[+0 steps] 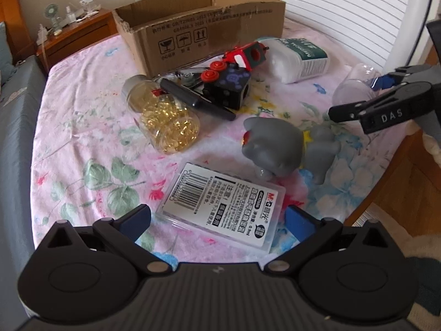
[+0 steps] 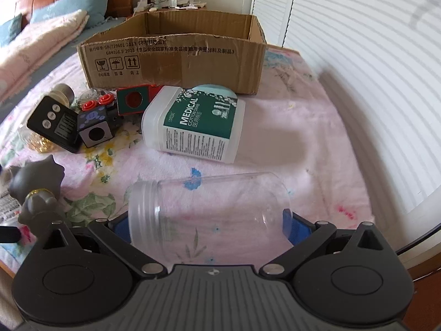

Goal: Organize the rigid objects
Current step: 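Lift the card package with the left gripper while the right holds the clear jar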

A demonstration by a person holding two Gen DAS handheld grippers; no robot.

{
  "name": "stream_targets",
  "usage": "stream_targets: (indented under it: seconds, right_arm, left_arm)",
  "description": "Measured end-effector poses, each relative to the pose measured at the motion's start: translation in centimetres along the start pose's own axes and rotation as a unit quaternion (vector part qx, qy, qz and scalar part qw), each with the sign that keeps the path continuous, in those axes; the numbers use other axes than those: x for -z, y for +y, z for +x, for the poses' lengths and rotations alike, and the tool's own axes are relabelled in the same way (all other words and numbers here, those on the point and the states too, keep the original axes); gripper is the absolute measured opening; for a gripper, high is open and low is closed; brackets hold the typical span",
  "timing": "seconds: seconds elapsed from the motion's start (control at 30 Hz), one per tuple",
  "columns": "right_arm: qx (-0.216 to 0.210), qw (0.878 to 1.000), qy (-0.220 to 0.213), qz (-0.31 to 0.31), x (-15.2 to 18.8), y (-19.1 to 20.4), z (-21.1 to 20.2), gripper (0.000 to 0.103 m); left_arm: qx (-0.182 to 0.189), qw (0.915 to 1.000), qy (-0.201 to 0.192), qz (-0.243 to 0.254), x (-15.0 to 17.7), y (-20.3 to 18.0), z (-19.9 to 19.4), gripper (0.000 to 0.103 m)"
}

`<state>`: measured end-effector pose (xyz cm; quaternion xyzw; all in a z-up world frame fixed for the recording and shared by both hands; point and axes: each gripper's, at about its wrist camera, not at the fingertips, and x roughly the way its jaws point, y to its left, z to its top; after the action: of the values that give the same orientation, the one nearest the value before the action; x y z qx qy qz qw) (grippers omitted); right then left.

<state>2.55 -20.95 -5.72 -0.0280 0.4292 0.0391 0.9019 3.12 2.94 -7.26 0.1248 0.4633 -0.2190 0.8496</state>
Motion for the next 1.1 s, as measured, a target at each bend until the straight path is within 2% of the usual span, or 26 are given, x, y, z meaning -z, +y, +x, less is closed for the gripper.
stream_targets:
  seconds: [0.07,0.3,0.73,0.8,0.9,1.1]
  right_arm:
    - [-0.003,1.000,-0.006,-0.007,0.2,0.1,-0.1,0.103]
    - [-0.003,1.000,-0.013,-0.006,0.3,0.1,-0.1,0.103]
    - [-0.002,1.000,-0.022,-0.005,0.5,0.1,-0.2,0.103]
    - [-0.003,1.000,-0.022,-0.005,0.5,0.1,-0.2,0.103]
    - [-0.003,1.000,-0.023,-0.005,0.6,0.1,-0.2,0.103]
    - [-0.004,1.000,-0.016,-0.008,0.2,0.2,-0.2,0.103]
  left_arm:
    - [0.018,0.9998,0.001,-0.008,0.0,0.7,0.2,0.102]
    - [0.027,0.9995,0.009,0.016,-0.6,0.9,0.7,0.103]
    - [0.071,0.9940,0.013,0.082,-0.9,0.7,1.0,0.102]
    - [0.071,0.9940,0.012,0.082,-1.0,1.0,1.0,0.100]
    - [0.068,0.9946,0.005,0.078,-1.1,1.3,0.8,0.091]
    - [0.039,0.9986,-0.001,0.034,-1.2,2.2,0.9,0.091]
